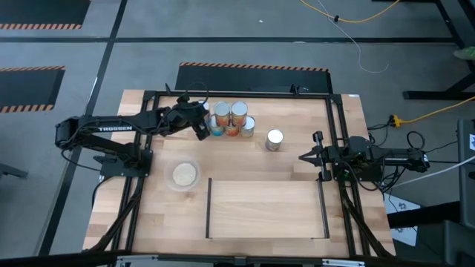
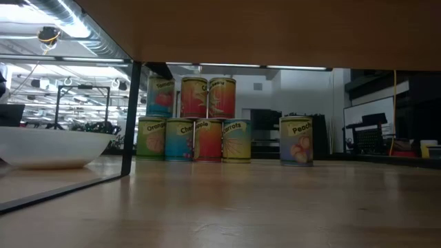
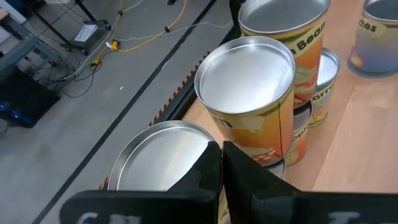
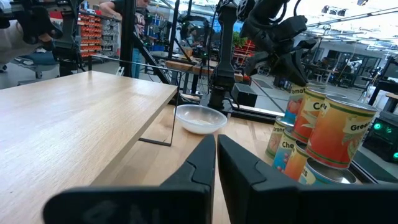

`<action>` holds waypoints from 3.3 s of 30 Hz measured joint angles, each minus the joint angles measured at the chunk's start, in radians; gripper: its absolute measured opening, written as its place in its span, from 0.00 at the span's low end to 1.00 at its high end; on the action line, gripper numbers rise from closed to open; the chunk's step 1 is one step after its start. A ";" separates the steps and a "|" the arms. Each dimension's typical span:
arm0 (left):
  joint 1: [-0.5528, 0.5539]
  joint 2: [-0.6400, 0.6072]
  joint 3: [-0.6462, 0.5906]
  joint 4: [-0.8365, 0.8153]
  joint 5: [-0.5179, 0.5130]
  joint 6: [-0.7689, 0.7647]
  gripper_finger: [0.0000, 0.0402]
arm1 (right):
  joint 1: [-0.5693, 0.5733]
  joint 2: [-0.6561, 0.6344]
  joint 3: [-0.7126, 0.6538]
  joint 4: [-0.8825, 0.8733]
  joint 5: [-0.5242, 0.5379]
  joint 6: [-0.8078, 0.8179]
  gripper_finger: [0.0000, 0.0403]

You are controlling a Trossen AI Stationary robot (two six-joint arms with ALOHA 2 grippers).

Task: Pick and place cans onto a shelf
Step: Put the canned tomatoes on the shelf

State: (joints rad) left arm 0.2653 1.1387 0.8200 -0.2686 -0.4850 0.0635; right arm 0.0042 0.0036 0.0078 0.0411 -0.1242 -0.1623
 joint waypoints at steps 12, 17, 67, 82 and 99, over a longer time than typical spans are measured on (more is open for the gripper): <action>-0.030 -0.117 0.000 0.016 -0.002 0.020 0.00 | 0.000 0.000 0.000 0.000 0.001 0.000 0.06; -0.072 -0.187 0.000 0.026 0.019 0.020 0.00 | 0.000 0.000 0.000 0.000 0.002 0.000 0.06; -0.686 0.103 0.462 0.206 0.189 0.104 0.00 | 0.000 0.000 0.000 0.006 0.000 0.000 0.06; -0.864 0.482 0.867 -0.049 0.078 0.010 0.00 | 0.000 0.000 0.000 0.000 0.000 0.000 0.06; -1.025 0.602 0.907 -0.225 -0.049 -0.193 0.00 | 0.000 0.000 0.000 0.000 0.000 0.000 0.06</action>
State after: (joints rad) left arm -0.7594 1.7411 1.7267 -0.4938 -0.5341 -0.1295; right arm 0.0043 0.0037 0.0079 0.0410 -0.1242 -0.1623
